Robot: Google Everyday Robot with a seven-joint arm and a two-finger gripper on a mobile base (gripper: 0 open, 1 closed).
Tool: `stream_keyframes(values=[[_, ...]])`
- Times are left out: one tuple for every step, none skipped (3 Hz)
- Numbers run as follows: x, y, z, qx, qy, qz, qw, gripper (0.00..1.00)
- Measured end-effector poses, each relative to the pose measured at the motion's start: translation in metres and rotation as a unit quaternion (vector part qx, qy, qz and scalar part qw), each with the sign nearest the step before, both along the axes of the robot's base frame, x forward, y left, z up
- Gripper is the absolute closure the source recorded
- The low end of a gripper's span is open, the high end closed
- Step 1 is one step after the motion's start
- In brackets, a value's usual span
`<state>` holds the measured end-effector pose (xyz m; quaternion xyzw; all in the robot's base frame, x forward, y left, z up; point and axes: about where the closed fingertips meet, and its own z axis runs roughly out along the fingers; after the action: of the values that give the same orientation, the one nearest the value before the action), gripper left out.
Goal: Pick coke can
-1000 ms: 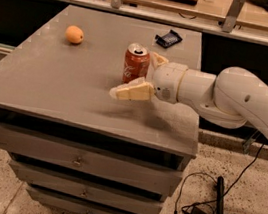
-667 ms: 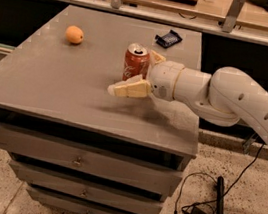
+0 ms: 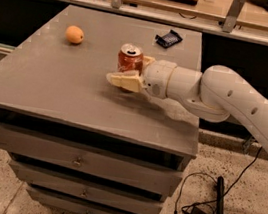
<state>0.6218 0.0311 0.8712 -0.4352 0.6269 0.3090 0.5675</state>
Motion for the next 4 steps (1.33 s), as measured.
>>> stream_keyframes(values=[[0.003, 0.009, -0.006, -0.001, 0.005, 0.007, 1.0000, 0.61], [0.007, 0.017, -0.008, -0.008, 0.018, -0.002, 0.9998, 0.84], [0.008, 0.022, 0.006, 0.003, 0.028, -0.002, 0.9996, 1.00], [0.005, 0.026, 0.033, 0.012, 0.031, 0.008, 0.9994, 1.00]])
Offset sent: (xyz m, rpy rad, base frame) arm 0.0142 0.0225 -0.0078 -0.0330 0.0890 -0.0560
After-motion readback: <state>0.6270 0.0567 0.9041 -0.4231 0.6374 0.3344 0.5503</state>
